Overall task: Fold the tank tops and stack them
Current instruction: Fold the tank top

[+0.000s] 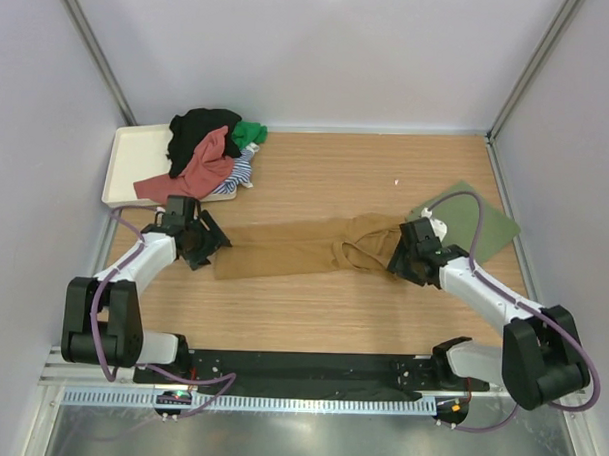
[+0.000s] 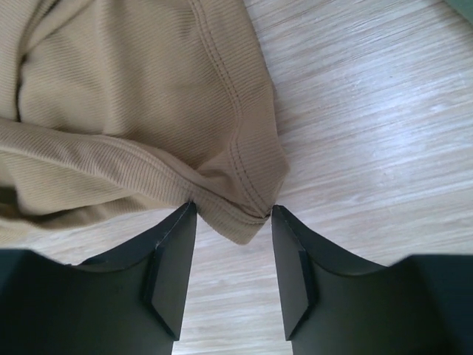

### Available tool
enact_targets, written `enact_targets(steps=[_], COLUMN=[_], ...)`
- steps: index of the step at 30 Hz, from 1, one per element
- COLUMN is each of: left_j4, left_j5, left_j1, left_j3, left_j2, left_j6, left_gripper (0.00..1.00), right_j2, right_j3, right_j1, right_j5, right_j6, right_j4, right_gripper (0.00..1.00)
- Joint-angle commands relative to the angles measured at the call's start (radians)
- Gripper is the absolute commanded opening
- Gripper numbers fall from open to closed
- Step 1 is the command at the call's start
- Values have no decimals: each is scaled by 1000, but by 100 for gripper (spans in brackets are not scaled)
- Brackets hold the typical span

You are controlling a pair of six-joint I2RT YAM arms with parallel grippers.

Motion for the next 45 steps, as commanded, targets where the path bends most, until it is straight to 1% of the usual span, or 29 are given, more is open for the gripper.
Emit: enact_targets(steps=[1, 3, 6, 7, 9, 13, 17, 18, 22, 24, 31, 34, 36, 37, 38, 40, 42, 45], left_j4=[49, 49, 51, 51, 51, 34, 44, 43, 52, 54, 77, 100, 104, 113, 118, 121, 127, 139], left_j5=[21, 21, 24, 24, 9, -63, -56, -53, -62, -63, -43, -25, -13, -8, -2, 12, 20, 16], left_j1=[2, 2, 1, 1, 1, -10, -10, -12, -18, -21, -24, -25, -28, -28, -32, -38, -48, -64], left_j3=[-6, -3, 2, 1, 1, 5, 10, 11, 16, 19, 21, 17, 17, 17, 19, 22, 24, 27], left_j2=[-13, -13, -7, -5, -1, 15, 56, 71, 90, 99, 127, 139, 145, 153, 163, 180, 194, 214], left_j6=[47, 50, 50, 53, 55, 66, 64, 66, 70, 73, 89, 96, 101, 99, 99, 99, 93, 83], left_gripper=[72, 71, 71, 71, 70, 69, 69, 69, 68, 69, 69, 65, 59, 52, 49, 48, 50, 51], right_j2=[46, 72, 102, 96, 76, 40, 82, 106, 190, 245, 342, 356, 359, 361, 365, 370, 376, 384], right_j3=[21, 34, 60, 66, 89, 138, 201, 216, 250, 274, 322, 330, 336, 336, 341, 345, 353, 361], right_j1=[-3, -3, -1, -3, -3, -18, -73, -107, -201, -231, -258, -264, -268, -270, -276, -281, -285, -290], right_j5=[15, 38, 74, 78, 97, 107, 94, 79, -48, -73, -108, -114, -117, -120, -122, -130, -139, -143], right_j6=[-54, -65, -67, -62, -56, -31, -22, -24, -28, -34, -39, -38, -38, -38, -39, -39, -41, -39], right_j4=[80, 83, 71, 54, 37, -14, -52, -52, -35, -23, 2, 9, 14, 14, 14, 15, 17, 18], right_gripper=[50, 45, 27, 15, 9, 3, 3, 3, 2, 2, 3, 3, 3, 3, 3, 3, 3, 3])
